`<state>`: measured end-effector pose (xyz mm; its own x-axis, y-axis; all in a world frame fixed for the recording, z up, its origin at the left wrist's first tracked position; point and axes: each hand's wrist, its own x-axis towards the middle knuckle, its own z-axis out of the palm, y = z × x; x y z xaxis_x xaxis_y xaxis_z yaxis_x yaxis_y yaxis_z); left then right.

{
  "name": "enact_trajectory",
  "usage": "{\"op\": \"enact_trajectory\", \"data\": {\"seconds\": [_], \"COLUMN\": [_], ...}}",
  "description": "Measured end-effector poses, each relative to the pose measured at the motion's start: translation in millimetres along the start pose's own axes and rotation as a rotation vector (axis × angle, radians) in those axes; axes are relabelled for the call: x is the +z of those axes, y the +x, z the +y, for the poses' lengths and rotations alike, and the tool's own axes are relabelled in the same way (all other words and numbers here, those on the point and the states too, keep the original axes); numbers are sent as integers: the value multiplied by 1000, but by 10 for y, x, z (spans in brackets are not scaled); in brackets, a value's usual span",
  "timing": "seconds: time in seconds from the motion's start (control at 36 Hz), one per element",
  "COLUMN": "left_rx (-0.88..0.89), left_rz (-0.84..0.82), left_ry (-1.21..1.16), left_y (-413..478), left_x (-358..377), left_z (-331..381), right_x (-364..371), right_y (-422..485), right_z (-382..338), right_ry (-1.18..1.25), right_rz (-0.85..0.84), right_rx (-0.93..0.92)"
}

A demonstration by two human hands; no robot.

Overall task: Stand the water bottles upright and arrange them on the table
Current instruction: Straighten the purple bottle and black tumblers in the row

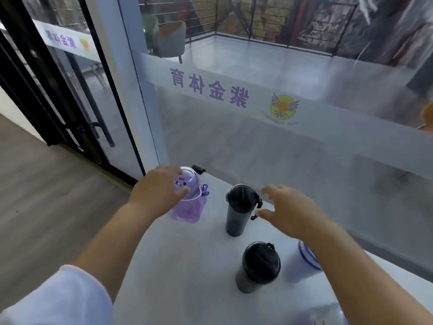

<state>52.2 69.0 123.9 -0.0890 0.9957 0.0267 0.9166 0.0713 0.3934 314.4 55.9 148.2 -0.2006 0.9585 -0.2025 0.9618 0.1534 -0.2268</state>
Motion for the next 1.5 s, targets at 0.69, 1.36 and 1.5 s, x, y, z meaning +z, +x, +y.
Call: {"op": "enact_trajectory", "data": {"seconds": [0.69,1.36,1.5], "left_rx": [217,372,384], "left_rz": [-337,-380,-377], "left_ry": [-34,-121,-136], "left_y": [1165,1961,1964], "left_x": [579,739,761], "left_z": [-502,-200,-201], "right_x": [414,283,249], "right_y": [804,1583,1636], "right_z": [-396,-294,-273], "right_ry": [121,176,161], "right_rz": [-84,-38,-69], "right_rx": [164,207,210]}}
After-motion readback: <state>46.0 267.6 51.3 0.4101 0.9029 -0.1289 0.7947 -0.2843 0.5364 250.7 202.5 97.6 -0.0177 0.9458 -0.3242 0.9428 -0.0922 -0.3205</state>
